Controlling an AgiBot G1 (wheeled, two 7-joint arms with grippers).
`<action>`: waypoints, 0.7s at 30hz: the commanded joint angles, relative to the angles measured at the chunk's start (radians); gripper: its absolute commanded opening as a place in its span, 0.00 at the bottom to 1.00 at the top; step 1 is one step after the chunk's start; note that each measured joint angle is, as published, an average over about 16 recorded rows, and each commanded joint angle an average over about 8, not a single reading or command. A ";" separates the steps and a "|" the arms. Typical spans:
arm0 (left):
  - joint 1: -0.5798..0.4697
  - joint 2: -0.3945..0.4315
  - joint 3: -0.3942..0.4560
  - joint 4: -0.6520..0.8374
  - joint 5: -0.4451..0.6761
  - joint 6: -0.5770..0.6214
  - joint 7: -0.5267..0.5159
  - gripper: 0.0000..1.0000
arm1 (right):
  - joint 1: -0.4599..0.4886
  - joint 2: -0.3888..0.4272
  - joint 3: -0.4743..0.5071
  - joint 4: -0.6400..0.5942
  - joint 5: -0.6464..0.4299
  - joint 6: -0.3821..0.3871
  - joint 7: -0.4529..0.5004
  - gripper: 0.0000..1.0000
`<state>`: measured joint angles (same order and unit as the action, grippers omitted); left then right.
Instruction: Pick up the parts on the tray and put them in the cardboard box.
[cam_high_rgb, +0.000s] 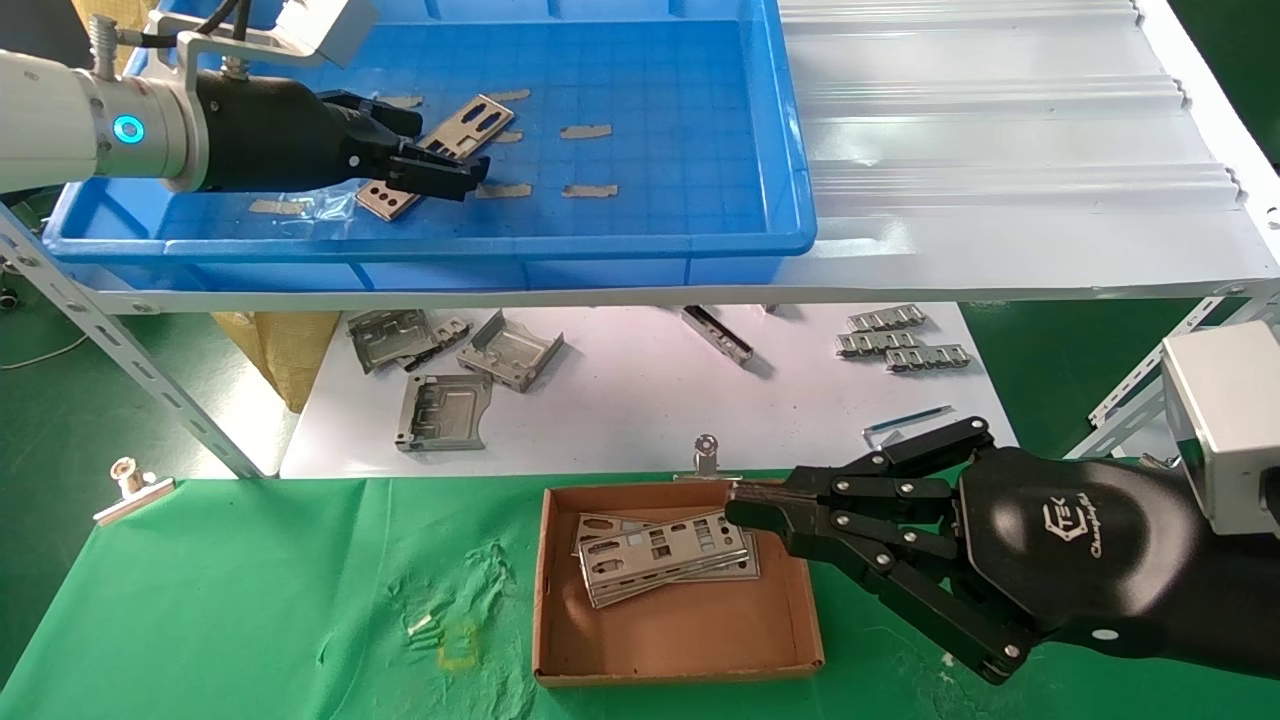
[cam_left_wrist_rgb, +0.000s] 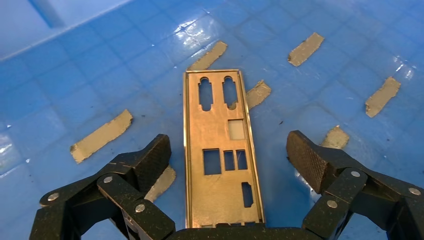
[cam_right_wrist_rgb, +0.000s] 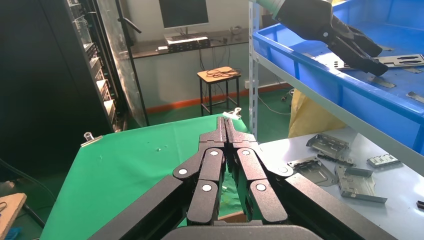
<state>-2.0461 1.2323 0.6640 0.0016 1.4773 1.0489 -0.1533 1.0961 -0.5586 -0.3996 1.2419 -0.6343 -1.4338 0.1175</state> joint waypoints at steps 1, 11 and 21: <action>0.002 0.001 0.000 0.001 0.000 -0.004 0.000 0.00 | 0.000 0.000 0.000 0.000 0.000 0.000 0.000 0.33; 0.010 0.002 0.000 0.001 0.000 -0.008 0.001 0.00 | 0.000 0.000 0.000 0.000 0.000 0.000 0.000 1.00; 0.011 0.002 0.000 0.002 0.000 -0.016 -0.003 0.00 | 0.000 0.000 0.000 0.000 0.000 0.000 0.000 1.00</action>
<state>-2.0356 1.2340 0.6629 0.0029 1.4757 1.0343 -0.1571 1.0961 -0.5586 -0.3996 1.2419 -0.6343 -1.4338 0.1175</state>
